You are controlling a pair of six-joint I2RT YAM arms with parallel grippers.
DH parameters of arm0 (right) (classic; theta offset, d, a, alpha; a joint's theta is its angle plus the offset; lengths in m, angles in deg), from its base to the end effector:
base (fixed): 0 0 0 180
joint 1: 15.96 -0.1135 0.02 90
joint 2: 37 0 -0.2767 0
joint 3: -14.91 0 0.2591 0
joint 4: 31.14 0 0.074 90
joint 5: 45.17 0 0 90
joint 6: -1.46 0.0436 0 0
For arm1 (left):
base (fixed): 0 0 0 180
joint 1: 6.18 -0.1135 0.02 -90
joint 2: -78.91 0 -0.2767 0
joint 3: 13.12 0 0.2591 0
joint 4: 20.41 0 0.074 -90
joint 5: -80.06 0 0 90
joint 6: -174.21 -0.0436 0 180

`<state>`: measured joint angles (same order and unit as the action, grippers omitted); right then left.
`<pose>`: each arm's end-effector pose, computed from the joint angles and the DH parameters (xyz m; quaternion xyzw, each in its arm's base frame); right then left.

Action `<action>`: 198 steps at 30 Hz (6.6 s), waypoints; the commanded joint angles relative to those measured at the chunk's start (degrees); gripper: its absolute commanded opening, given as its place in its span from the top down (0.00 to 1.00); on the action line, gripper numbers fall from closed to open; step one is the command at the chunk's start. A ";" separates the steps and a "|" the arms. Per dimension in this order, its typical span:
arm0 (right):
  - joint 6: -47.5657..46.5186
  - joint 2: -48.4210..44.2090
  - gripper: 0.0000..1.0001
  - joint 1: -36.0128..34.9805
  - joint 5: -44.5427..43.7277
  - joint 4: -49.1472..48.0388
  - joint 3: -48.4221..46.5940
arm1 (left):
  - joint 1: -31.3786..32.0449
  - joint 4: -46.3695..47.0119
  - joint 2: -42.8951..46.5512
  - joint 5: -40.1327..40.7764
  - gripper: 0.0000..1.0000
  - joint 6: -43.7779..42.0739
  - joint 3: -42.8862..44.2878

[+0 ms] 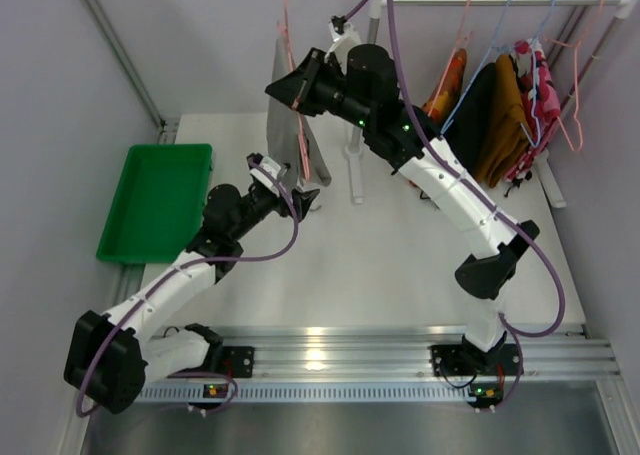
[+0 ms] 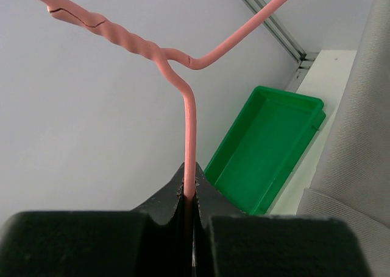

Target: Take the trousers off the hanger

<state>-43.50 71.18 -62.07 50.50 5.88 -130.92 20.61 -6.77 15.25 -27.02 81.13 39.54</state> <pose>0.2942 0.3121 0.5359 -0.0417 0.7020 0.5315 0.4722 0.2327 -0.1318 0.3174 0.2798 0.6322 -0.2473 0.6789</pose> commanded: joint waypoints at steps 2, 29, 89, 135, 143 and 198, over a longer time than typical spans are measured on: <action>-1.53 -3.06 1.00 -1.97 0.48 -6.50 -4.14 | 1.95 5.67 -1.99 12.14 0.01 -6.15 2.83; -2.59 -6.05 1.00 -2.32 9.62 -8.78 -0.89 | 1.08 9.89 -5.51 7.77 0.02 -14.06 2.22; -4.34 -7.46 1.00 3.12 9.36 -6.41 5.87 | -8.86 -6.28 -3.15 -3.22 1.00 -12.31 10.48; -11.20 -10.45 1.00 8.14 12.52 -7.82 8.78 | -12.72 -30.98 1.26 -25.89 0.75 -21.89 16.72; -11.02 -10.36 1.00 8.14 13.05 -7.55 9.04 | -13.51 -32.13 0.11 -30.99 0.72 -16.97 18.65; -19.02 -13.61 1.00 8.84 8.13 -10.45 39.27 | -16.15 -34.67 2.31 -2.71 1.00 17.84 52.84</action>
<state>-60.38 61.52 -53.94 58.43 1.07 -92.59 4.87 -44.63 15.87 -39.19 96.70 87.01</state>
